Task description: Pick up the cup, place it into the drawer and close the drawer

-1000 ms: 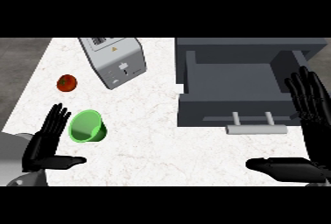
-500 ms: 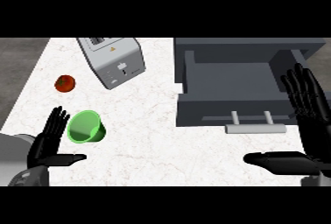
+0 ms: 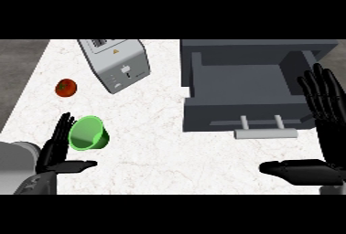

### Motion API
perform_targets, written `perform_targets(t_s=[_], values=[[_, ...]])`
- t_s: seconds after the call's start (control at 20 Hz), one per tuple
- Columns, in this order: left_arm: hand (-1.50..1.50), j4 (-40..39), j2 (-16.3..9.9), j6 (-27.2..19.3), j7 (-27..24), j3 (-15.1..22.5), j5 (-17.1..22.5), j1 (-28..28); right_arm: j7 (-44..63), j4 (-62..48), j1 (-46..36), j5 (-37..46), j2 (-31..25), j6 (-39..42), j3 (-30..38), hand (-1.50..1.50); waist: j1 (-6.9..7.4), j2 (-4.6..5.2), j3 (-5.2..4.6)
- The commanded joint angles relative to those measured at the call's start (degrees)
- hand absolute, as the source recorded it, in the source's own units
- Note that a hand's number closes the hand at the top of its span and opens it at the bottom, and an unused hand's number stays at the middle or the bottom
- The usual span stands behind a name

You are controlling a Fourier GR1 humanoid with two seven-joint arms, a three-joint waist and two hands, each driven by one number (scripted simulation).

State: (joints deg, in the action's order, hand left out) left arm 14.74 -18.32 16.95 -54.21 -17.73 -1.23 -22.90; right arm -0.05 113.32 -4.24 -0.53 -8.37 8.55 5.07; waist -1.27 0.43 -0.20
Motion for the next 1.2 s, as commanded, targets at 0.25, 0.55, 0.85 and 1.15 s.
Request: perform_targets(t_s=[0.25, 0.55, 0.85, 1.15], values=[[-1.50, -4.1, -0.5, 4.5, -7.4, -0.3, -0.5, -1.7, -2.2, -4.2, -1.5, 2.1, 1.2, -0.6, -1.1, -1.50, -0.13, 0.34, -0.09], [-1.50, -4.3, -0.8, 6.1, -6.1, -0.3, -0.4, -3.9, -1.6, -2.3, -0.2, -0.8, -0.4, 1.6, 0.7, -1.50, -0.28, 0.20, -0.04], [-1.50, -3.5, -0.6, 13.0, -3.7, -0.4, 0.8, -5.5, -3.5, -3.1, 1.2, 0.5, 1.2, 0.7, -0.3, -1.50, -0.17, 0.16, 0.00], [-1.50, -2.1, 2.7, 15.6, -5.0, 0.1, 1.3, -5.7, -2.7, -3.7, -0.4, 1.3, 1.2, 0.5, -1.0, -1.50, -0.17, 0.35, -0.08]])
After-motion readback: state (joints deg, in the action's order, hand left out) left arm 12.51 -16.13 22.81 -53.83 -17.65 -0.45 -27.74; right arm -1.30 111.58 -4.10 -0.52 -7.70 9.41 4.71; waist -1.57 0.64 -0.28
